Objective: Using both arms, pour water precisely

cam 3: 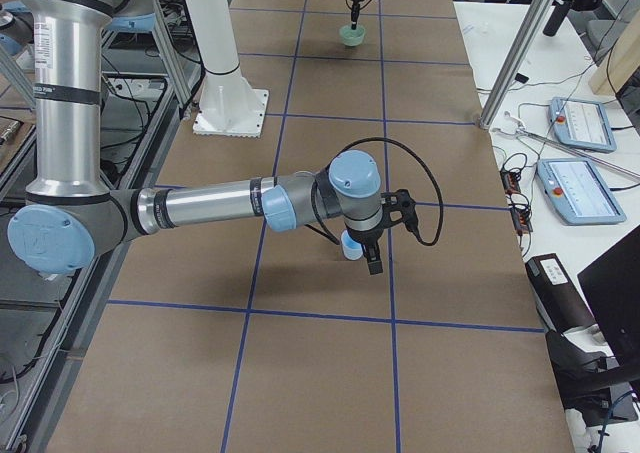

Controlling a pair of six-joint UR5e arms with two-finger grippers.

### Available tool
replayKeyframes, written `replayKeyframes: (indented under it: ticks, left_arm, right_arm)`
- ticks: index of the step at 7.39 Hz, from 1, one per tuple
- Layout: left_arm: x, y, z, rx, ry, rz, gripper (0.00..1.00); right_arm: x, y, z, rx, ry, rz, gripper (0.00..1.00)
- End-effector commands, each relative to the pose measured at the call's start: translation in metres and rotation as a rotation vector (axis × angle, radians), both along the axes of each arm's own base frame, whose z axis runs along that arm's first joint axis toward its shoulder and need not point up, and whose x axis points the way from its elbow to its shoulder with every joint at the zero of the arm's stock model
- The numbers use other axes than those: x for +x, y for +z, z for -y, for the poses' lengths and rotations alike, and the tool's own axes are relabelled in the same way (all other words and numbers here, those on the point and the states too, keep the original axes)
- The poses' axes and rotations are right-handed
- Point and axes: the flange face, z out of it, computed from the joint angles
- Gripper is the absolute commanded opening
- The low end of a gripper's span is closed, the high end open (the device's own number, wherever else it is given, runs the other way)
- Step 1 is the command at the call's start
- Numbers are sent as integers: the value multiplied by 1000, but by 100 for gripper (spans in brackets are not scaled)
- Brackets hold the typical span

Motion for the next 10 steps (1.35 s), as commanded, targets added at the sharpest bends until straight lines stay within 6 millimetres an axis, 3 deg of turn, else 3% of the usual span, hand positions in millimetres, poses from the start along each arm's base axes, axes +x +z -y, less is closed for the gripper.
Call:
replayKeyframes:
  ticks: [1,4,5,6,7,10]
  left_arm:
    - [-21,28,4,-1,2,6,0]
    - [-27,46,5,-27,-5,22,0]
    - [-27,46,5,-29,-6,22,6]
    - [-28,44,6,-26,-7,21,80]
    - [-30,44,7,-27,-12,21,100]
    - [-96,26,22,-47,-94,-76,100]
  right_arm:
    - [0,0,1,0,2,-1,99]
    - [0,-1,1,0,2,1,99]
    - [0,-1,1,0,3,0,99]
    - [0,-2,1,2,3,0,99]
    - [0,-3,1,5,3,0,99]
    - [0,-5,2,8,3,0,99]
